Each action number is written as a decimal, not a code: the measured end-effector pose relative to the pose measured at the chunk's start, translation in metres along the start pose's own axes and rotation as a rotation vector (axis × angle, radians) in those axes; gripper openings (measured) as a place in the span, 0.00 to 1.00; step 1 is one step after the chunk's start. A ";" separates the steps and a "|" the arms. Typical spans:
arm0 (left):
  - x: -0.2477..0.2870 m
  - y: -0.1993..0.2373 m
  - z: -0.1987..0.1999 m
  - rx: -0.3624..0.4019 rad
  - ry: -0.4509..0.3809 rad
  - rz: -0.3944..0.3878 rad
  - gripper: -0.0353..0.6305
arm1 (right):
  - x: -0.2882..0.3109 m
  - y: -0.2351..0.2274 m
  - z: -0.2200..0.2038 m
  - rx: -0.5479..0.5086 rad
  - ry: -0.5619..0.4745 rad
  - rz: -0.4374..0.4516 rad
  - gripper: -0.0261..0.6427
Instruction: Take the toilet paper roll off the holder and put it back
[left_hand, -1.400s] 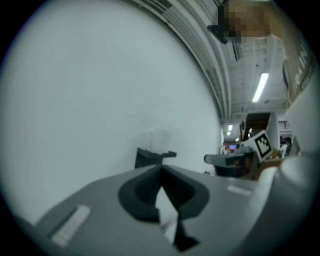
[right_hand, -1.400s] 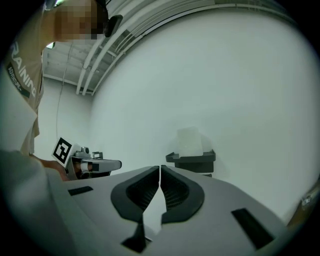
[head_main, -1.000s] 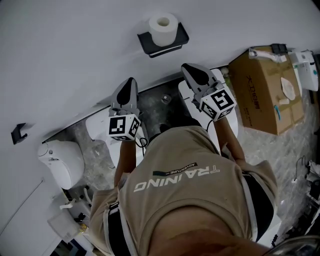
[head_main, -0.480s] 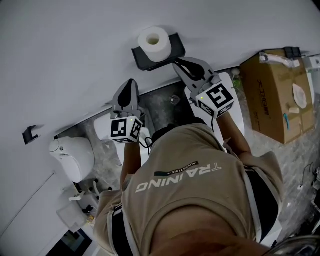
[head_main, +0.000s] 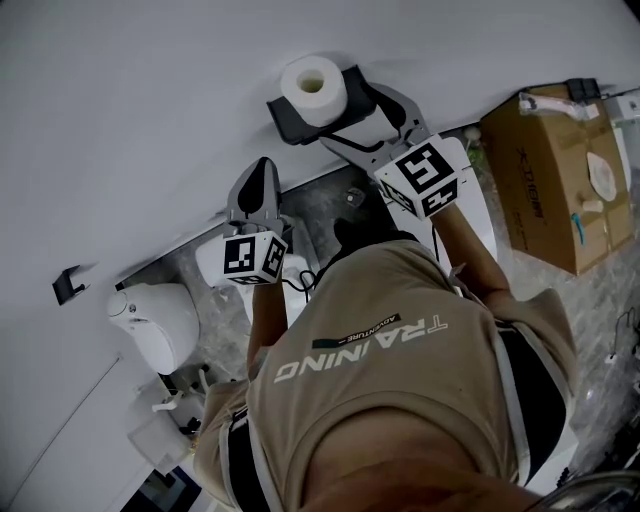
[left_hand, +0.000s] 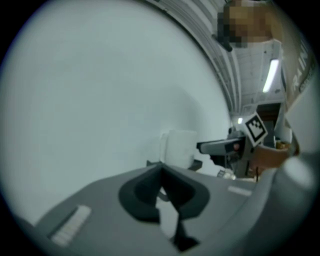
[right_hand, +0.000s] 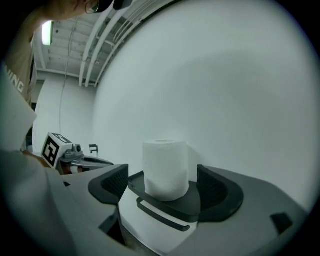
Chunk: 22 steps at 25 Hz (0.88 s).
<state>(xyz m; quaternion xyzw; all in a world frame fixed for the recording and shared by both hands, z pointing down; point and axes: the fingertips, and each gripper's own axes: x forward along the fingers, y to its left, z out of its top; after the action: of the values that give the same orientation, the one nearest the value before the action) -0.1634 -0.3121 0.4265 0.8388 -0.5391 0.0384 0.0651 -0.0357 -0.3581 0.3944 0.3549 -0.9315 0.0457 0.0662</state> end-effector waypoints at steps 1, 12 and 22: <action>0.000 0.001 0.001 0.000 -0.005 -0.005 0.06 | 0.003 0.001 0.001 -0.004 0.009 -0.014 0.60; 0.004 0.029 0.000 -0.031 -0.035 -0.051 0.06 | 0.046 -0.007 -0.001 -0.012 0.119 -0.123 0.59; 0.012 0.046 -0.001 -0.039 -0.042 -0.075 0.06 | 0.061 -0.014 -0.011 -0.006 0.258 -0.160 0.59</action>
<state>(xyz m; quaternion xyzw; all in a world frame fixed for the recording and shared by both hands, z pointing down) -0.1998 -0.3415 0.4319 0.8576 -0.5093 0.0080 0.0714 -0.0702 -0.4068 0.4156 0.4191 -0.8840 0.0827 0.1901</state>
